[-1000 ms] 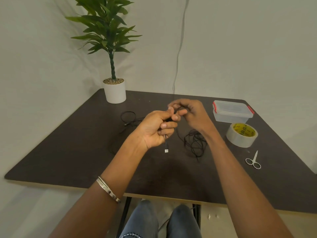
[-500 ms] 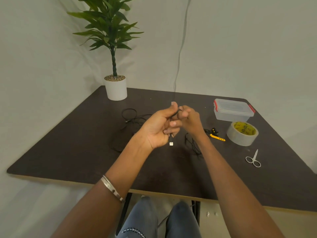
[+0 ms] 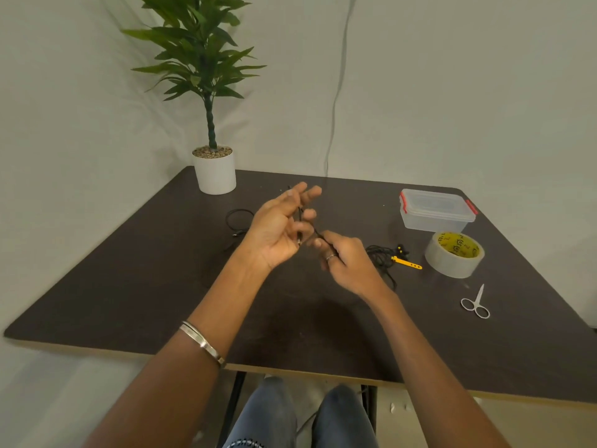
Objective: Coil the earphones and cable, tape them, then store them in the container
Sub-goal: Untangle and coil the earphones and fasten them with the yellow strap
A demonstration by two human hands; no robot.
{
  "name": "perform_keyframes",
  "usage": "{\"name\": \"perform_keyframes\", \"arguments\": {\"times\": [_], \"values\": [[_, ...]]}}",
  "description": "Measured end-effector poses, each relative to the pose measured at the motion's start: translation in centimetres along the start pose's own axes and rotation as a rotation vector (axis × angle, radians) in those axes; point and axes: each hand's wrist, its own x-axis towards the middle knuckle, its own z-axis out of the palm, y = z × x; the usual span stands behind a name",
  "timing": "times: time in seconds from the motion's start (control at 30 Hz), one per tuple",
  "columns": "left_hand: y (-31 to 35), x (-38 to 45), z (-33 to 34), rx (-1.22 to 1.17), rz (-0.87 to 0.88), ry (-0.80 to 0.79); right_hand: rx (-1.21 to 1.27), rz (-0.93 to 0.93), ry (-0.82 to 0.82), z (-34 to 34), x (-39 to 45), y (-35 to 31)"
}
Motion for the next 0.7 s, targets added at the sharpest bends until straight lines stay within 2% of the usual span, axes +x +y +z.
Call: {"name": "perform_keyframes", "arguments": {"times": [0.17, 0.3, 0.53, 0.63, 0.7], "values": [[-0.4, 0.3, -0.3, 0.069, 0.035, 0.052, -0.014, 0.072, -0.024, 0.1, -0.3, 0.4], [0.0, 0.5, -0.1, 0.078, 0.074, 0.056, -0.085, 0.087, -0.138, 0.0, -0.4, -0.1], [0.0, 1.2, -0.9, 0.405, 0.292, 0.167, -0.05, 0.018, -0.351, -1.2, -1.3, -2.7], [-0.3, 1.2, -1.7, 0.53, 0.321, 0.145, -0.045, 0.013, -0.391, -2.0, -1.6, -3.5], [-0.6, 1.2, -2.3, 0.595, 0.329, 0.087, -0.042, 0.014, -0.357, -2.8, -1.7, -3.7]]}}
